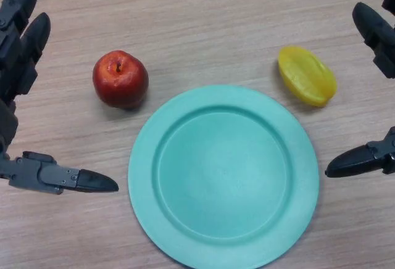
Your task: Pick up the red apple and place it on the plate
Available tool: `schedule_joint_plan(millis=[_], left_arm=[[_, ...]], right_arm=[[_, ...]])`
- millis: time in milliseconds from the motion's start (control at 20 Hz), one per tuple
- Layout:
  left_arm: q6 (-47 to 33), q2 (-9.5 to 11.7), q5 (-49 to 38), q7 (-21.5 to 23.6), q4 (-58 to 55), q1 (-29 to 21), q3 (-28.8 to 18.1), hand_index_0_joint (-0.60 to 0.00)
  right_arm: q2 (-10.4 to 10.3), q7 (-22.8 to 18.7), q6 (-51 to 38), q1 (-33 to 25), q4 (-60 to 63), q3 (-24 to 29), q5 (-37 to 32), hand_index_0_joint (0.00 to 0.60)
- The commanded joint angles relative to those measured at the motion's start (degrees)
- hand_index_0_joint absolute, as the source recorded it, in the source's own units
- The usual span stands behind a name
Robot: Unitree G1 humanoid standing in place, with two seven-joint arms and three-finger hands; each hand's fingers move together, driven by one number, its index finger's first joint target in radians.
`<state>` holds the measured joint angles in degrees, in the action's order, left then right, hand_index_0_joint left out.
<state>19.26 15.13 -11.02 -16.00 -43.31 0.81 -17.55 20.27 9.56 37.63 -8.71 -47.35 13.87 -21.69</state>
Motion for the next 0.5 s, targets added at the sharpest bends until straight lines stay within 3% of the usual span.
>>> schedule_joint_plan(millis=[50, 350, 500], left_arm=[[-5.9, 2.6, -2.3, 2.1, -1.7, -1.5, -3.3, 0.0], [-8.9, 4.9, 0.9, 5.0, 8.0, -7.1, 0.0, 0.0], [-13.3, 7.8, 8.8, 9.4, 21.5, -15.0, 2.9, 0.0]], right_arm=[[1.7, -0.2, -7.5, -1.7, -2.5, 3.2, -2.2, 0.0], [2.3, -0.7, -6.5, -2.0, -2.6, 3.3, -2.9, 0.0], [2.0, -0.5, -6.7, -1.4, -3.0, 3.9, -3.3, 0.0]])
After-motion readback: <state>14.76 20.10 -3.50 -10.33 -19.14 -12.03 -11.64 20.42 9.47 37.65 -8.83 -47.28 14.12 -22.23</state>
